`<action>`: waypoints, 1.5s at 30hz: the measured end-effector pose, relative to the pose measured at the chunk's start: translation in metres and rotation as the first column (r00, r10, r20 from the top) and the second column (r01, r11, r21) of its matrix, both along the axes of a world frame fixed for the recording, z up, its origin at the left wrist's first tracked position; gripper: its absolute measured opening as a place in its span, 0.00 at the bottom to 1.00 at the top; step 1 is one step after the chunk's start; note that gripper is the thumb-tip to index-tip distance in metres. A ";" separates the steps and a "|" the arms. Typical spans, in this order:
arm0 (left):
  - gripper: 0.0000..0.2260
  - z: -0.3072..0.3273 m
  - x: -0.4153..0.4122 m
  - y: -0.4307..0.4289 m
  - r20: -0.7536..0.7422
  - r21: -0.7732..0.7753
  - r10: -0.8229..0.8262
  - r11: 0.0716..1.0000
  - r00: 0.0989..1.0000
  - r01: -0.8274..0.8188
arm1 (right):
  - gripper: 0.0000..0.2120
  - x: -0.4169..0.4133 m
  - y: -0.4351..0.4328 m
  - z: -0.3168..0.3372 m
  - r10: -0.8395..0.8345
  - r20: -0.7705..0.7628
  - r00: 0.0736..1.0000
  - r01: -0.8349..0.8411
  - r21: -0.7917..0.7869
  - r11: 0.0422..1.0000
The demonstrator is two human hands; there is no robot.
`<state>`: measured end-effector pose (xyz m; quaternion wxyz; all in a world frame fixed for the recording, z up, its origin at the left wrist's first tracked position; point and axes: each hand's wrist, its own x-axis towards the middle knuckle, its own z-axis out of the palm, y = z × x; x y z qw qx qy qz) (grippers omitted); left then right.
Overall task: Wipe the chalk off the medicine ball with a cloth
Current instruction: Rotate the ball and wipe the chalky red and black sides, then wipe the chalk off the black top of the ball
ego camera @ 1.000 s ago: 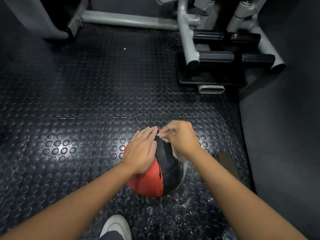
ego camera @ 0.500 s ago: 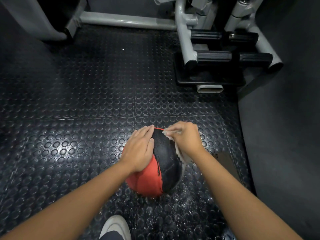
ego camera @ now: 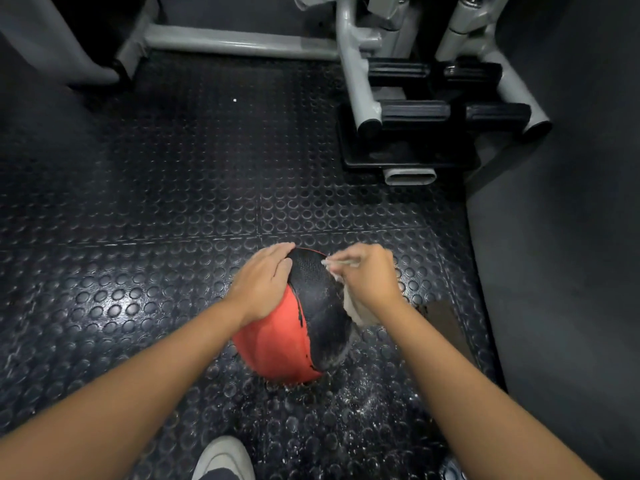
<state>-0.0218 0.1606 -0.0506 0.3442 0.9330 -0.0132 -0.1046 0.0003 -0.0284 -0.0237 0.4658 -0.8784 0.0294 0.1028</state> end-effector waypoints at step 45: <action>0.29 -0.004 0.022 0.000 0.265 0.110 0.021 0.993 0.964 -0.052 | 0.15 -0.056 0.001 0.029 -0.551 0.168 0.818 0.389 0.543 0.744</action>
